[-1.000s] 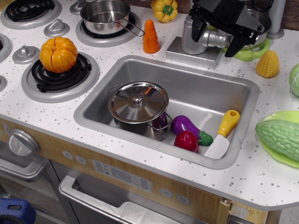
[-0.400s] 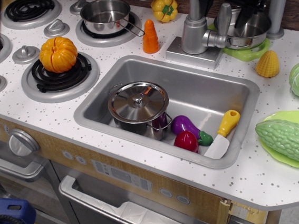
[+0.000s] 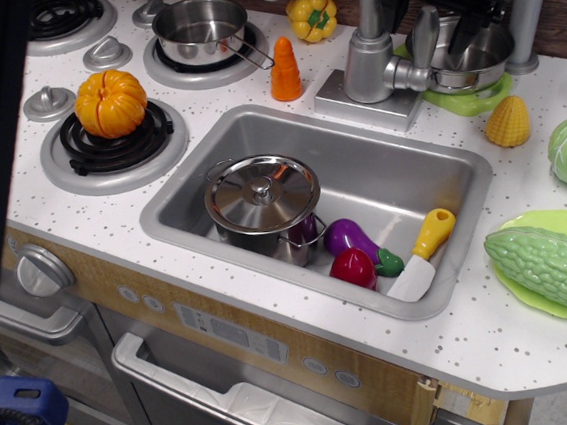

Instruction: Turn lever vertical to front

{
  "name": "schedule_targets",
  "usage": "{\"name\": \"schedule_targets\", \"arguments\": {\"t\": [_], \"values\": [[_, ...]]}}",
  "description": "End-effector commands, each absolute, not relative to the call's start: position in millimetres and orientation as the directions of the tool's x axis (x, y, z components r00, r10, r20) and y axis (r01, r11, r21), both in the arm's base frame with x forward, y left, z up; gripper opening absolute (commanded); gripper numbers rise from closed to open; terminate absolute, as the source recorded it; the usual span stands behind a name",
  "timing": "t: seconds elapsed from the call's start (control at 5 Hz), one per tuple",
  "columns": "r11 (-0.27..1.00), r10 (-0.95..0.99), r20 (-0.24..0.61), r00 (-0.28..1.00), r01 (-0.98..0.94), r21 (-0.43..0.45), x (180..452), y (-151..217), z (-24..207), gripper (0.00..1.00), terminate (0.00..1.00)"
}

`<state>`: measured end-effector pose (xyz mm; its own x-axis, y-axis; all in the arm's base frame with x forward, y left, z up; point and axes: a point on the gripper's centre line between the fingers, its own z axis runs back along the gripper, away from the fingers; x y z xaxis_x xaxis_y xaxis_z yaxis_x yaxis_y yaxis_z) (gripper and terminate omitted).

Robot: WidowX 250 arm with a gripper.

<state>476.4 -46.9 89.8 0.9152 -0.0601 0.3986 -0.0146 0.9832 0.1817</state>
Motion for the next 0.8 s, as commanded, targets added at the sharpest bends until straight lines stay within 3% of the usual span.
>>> {"name": "schedule_targets", "arguments": {"t": [0.0, 0.6], "values": [[0.988, -0.040, 0.469, 0.883, -0.034, 0.149, 491.2, -41.6, 113.7, 0.00, 0.00], [0.988, 0.031, 0.388, 0.921, -0.088, 0.129, 474.3, -53.8, 110.1, 0.00, 0.00]]}}
